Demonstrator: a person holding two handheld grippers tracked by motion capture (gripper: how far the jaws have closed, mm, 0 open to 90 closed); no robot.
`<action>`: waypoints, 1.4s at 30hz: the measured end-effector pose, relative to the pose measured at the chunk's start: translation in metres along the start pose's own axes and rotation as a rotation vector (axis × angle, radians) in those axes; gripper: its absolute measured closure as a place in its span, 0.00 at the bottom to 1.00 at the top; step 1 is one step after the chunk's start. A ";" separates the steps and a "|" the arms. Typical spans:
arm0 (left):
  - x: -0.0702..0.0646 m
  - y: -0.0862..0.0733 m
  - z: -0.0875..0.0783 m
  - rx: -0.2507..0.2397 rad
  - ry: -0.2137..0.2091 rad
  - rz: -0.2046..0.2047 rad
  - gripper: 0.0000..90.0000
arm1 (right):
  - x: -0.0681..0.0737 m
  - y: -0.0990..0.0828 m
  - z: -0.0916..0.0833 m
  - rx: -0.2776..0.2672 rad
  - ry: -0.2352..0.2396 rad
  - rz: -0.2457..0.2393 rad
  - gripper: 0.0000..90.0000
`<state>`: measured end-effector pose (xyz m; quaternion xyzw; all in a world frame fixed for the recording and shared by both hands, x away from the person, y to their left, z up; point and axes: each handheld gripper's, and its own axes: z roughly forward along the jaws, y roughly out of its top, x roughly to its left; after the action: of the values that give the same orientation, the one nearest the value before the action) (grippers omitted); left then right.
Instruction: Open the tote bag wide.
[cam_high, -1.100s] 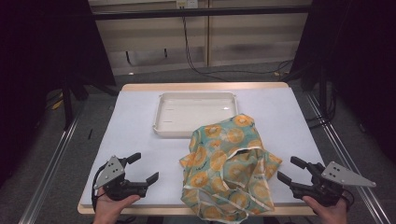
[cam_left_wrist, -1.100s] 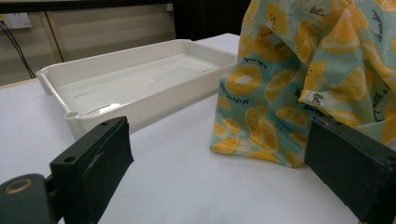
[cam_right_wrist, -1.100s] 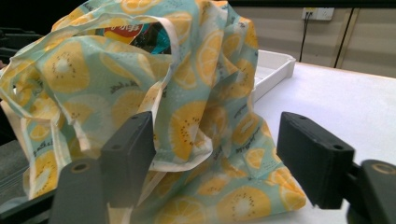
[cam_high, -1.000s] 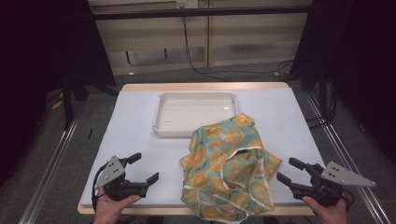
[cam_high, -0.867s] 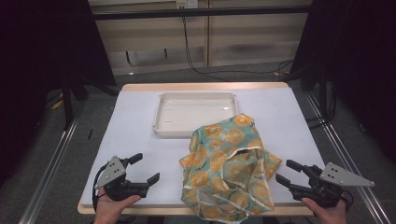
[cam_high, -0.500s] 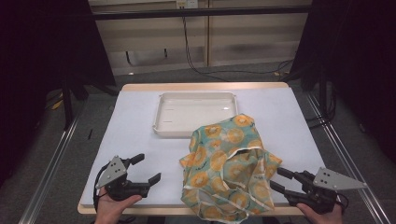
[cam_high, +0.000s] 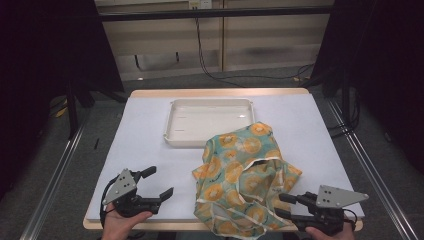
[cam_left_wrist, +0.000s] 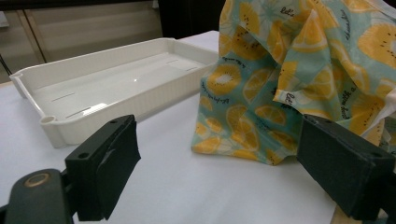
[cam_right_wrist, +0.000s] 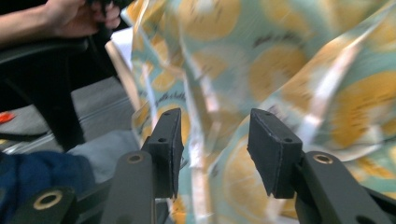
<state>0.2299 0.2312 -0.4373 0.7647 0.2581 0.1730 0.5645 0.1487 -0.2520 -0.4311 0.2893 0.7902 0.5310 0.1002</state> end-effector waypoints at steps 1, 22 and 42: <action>-0.001 0.000 0.000 0.005 0.000 0.004 0.15 | 0.000 -0.001 0.003 0.015 0.010 0.005 0.61; -0.005 0.002 0.006 0.033 -0.018 0.018 0.19 | -0.004 -0.005 0.027 0.102 0.134 0.020 0.99; -0.020 0.019 0.010 0.021 -0.139 0.039 0.39 | -0.010 0.043 0.009 -0.077 0.110 -0.013 1.00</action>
<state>0.2232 0.2074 -0.4211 0.7856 0.2049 0.1278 0.5696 0.1769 -0.2388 -0.3977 0.2503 0.7753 0.5754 0.0711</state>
